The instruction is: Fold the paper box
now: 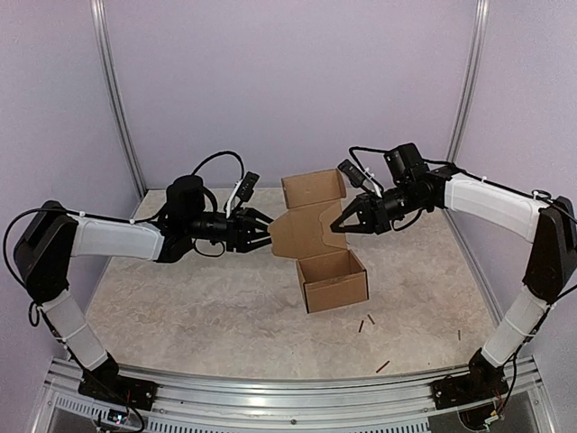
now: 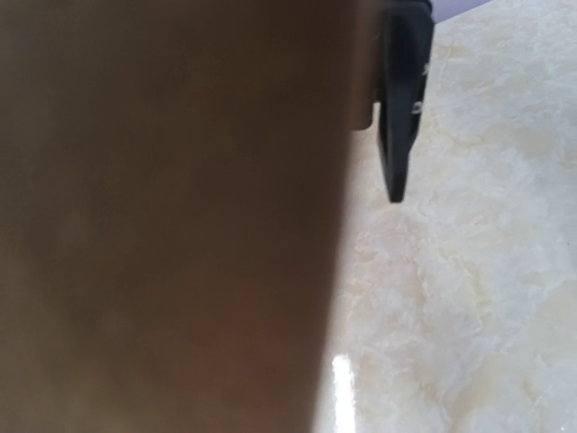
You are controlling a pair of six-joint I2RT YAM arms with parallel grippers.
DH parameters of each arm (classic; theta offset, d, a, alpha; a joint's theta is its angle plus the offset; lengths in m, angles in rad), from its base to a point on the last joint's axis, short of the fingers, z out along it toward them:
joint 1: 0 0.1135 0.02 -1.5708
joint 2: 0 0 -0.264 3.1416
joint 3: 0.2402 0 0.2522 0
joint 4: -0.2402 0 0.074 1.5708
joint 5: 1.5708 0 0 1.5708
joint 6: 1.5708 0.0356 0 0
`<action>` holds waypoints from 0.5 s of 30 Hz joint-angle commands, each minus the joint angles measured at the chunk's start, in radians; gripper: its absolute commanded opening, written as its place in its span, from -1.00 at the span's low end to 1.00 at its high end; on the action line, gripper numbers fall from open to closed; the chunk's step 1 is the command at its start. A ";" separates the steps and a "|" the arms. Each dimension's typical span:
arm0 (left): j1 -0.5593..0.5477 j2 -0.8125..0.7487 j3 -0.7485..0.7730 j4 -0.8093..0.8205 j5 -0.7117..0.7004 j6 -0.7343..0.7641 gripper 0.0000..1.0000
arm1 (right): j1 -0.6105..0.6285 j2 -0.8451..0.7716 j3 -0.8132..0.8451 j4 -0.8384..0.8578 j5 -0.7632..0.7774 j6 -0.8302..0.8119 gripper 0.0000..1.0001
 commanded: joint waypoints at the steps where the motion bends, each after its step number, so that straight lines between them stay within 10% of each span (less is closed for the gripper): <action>1: -0.008 -0.062 -0.018 -0.070 0.055 0.047 0.01 | -0.028 -0.008 -0.024 0.040 0.042 0.022 -1.00; 15: -0.065 0.022 0.072 -0.001 0.072 0.003 -0.01 | -0.030 -0.016 -0.039 0.061 0.046 0.041 -1.00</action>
